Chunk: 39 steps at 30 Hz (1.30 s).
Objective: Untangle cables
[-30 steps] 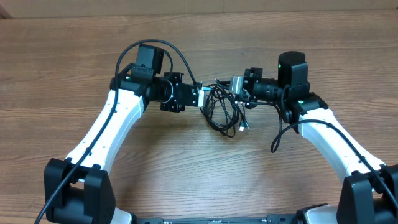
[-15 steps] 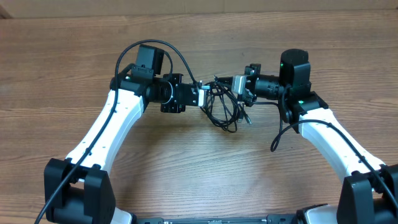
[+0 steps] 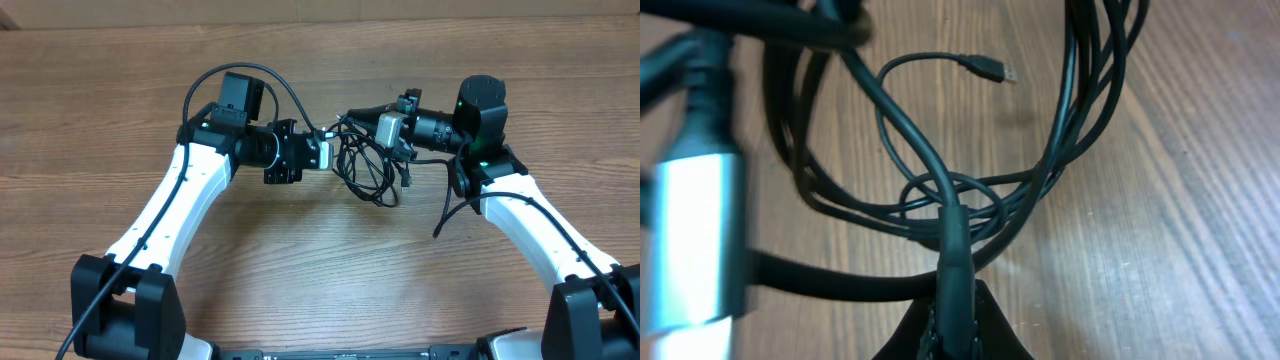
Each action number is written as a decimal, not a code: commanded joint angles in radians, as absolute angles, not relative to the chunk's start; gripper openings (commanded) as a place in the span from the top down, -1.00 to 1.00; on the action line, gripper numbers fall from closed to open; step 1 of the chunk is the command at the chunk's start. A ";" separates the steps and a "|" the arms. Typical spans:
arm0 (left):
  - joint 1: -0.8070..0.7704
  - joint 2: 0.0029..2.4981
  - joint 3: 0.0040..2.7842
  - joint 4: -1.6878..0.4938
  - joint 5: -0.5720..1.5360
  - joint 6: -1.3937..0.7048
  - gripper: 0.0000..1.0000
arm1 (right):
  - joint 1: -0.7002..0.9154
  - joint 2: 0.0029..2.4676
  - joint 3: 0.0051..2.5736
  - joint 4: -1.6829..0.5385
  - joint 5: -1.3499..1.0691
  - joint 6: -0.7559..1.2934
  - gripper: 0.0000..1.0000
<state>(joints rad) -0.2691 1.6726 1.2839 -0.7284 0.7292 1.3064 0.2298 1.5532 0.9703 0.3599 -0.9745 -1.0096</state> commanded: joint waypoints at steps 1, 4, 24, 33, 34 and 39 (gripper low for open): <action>-0.292 1.681 1.291 -0.770 0.759 1.301 0.92 | 0.228 1.534 0.983 0.394 -0.873 -0.968 0.92; -0.292 1.681 1.291 -0.812 0.752 1.302 0.91 | 0.228 1.533 0.983 0.400 -0.825 -0.968 0.93; -0.288 1.681 1.291 -1.037 0.495 1.301 0.92 | 0.227 1.534 0.983 0.356 -0.433 -0.970 0.93; -0.287 1.681 1.291 -1.018 0.464 1.301 0.92 | 0.228 1.533 0.983 0.287 -0.390 -0.972 0.92; -0.287 1.681 1.291 -1.010 0.465 1.301 0.92 | 0.228 1.534 0.983 0.274 -0.398 -0.971 0.92; -0.287 1.681 1.291 -0.959 0.464 1.301 0.92 | 0.229 1.534 0.983 0.163 -0.451 -0.968 0.71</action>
